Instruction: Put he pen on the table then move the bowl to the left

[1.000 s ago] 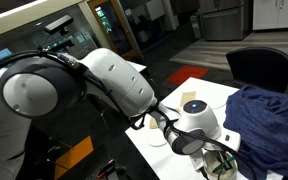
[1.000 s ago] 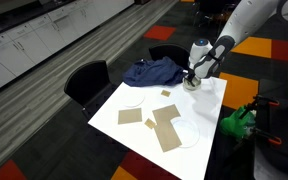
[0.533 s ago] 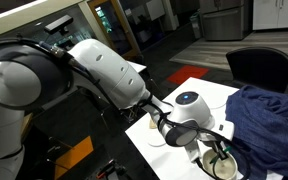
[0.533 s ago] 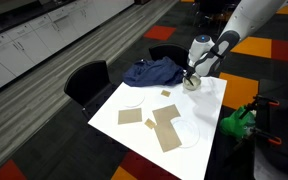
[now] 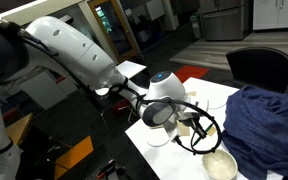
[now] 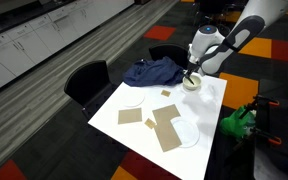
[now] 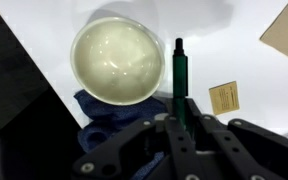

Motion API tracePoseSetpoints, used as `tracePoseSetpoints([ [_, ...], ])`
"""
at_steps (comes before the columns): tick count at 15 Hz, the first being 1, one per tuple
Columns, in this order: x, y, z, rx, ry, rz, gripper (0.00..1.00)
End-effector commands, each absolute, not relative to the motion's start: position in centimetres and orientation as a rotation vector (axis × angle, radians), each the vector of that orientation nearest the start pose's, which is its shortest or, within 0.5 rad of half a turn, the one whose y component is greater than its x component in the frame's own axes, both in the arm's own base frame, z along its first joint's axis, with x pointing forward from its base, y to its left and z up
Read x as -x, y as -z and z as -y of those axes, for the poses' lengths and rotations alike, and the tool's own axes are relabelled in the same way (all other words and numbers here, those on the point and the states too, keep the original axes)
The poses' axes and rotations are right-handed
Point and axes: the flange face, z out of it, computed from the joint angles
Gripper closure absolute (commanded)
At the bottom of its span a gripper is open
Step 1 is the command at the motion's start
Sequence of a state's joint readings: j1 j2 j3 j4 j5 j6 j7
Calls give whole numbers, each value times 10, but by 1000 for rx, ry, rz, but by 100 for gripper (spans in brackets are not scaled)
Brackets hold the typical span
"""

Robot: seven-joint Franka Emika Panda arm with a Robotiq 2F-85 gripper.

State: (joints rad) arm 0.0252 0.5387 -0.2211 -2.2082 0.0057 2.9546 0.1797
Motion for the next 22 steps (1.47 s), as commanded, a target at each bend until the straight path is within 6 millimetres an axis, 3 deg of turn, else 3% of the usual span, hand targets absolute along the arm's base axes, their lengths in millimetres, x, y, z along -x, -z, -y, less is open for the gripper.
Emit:
tracePoseSetpoints([
  [1, -542, -190, 93, 3210, 222, -432, 97],
  [4, -542, -205, 91, 3234, 214, -432, 97],
  [9, -531, -226, 122, 3204, 281, -637, 97],
  [11, -529, -228, 129, 3206, 266, -640, 97],
  [22, -529, -186, 104, 3246, -132, -119, 97],
])
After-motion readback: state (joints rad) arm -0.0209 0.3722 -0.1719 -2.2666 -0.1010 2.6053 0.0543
